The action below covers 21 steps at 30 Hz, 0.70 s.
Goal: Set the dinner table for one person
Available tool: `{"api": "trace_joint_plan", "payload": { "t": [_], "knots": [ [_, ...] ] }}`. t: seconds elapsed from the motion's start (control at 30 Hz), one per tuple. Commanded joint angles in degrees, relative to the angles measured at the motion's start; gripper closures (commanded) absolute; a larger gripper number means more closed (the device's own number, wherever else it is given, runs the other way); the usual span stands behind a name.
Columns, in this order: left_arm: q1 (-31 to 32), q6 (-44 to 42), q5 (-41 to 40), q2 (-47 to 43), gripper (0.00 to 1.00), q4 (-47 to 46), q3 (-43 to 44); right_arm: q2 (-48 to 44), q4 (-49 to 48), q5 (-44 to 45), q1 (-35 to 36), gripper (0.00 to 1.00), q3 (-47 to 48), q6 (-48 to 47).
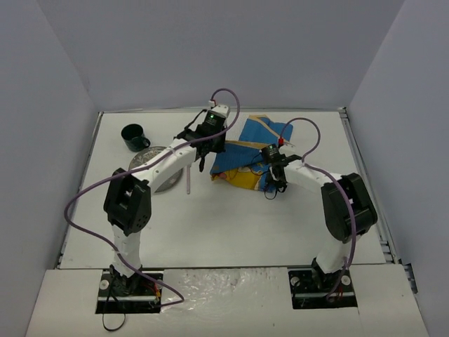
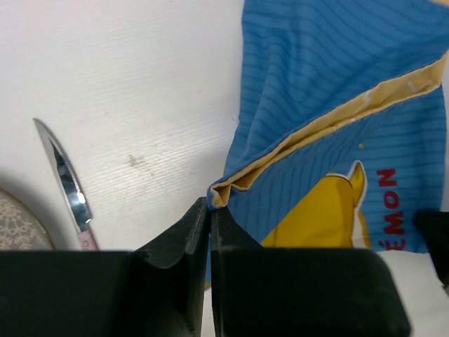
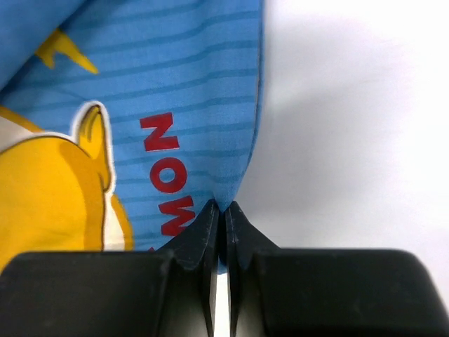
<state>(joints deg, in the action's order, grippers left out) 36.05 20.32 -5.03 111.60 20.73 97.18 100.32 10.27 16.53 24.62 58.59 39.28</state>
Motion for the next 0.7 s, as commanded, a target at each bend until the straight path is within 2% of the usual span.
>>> {"api": "trace_joint_plan", "payload": {
  "t": [0.0, 0.23, 0.3, 0.53, 0.67],
  "knots": [
    [-5.6, 3.7, 2.1, -9.4, 1.0, -1.7, 6.7, -11.8, 10.4, 5.5, -2.9, 1.0, 10.2, -5.3],
    [-12.5, 5.2, 5.8, -14.4, 1.0, -0.3, 14.8, -21.0, 19.6, 9.0, -5.0, 1.0, 27.0, -13.8],
    [-14.2, 6.3, 8.0, -15.0, 1.0, 1.7, 20.0, -22.9, 22.2, 8.7, -6.3, 1.0, 32.2, -15.7],
    [-16.8, 7.3, 7.8, -19.6, 1.0, 6.8, 25.6, -29.0, 26.6, 4.3, -6.9, 1.0, 40.2, -18.4],
    [-17.1, 7.5, 6.2, -21.1, 1.0, 8.0, 25.9, -28.7, 30.0, -0.3, -7.0, 1.0, 43.8, -18.0]
  ]
}}
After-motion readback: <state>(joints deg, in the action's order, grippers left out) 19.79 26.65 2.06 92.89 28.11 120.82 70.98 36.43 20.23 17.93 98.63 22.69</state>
